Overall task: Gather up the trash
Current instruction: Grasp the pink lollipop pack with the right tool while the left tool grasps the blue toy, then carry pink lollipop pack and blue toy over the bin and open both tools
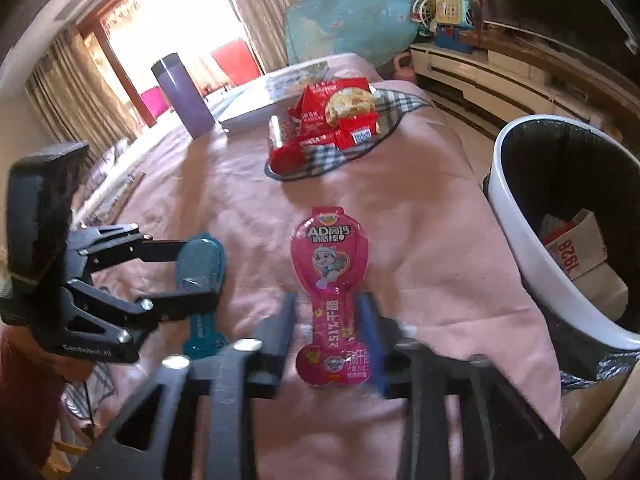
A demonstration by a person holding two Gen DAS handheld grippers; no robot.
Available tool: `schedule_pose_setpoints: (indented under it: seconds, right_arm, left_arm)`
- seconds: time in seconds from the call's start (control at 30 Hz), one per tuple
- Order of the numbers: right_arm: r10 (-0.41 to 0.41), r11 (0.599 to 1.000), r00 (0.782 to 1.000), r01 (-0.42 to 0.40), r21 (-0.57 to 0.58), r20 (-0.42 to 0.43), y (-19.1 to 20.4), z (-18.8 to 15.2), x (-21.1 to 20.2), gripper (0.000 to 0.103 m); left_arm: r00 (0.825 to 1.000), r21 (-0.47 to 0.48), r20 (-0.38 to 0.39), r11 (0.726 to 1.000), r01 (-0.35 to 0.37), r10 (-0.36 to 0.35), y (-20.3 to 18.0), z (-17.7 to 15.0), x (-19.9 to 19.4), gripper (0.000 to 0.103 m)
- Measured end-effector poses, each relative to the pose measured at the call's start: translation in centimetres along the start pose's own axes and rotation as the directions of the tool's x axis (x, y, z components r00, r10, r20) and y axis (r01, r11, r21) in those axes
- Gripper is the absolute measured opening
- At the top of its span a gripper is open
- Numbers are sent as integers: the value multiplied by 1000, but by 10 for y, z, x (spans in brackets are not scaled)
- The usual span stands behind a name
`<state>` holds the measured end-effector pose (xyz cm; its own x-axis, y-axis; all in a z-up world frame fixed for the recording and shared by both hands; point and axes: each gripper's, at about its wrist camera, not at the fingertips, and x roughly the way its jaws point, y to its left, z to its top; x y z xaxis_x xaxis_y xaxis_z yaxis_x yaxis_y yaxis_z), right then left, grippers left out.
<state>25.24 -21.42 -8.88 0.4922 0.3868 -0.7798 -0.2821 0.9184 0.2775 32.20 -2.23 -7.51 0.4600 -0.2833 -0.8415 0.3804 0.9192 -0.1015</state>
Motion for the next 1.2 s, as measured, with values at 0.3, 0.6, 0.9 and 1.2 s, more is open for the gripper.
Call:
schedule_pose_setpoints:
  seconds: [0.3, 0.6, 0.9, 1.2]
  right_arm:
    - [-5, 999, 1000, 6, -52, 14, 1, 10, 1, 57]
    - [-32, 991, 999, 28, -131, -33, 6, 22, 28, 43]
    - [4, 1000, 999, -3, -26, 48, -12, 12, -7, 43]
    - [4, 998, 990, -14, 69, 139, -30, 1, -53, 43]
  left_arm:
    - [992, -366, 119, 931, 3, 43, -6, -36, -14, 82]
    - [988, -326, 126, 944, -42, 88, -17, -19, -1, 49]
    - [987, -269, 158, 962, 37, 6, -27, -15, -6, 47]
    - [983, -151, 178, 986, 65, -37, -68, -2, -21, 47]
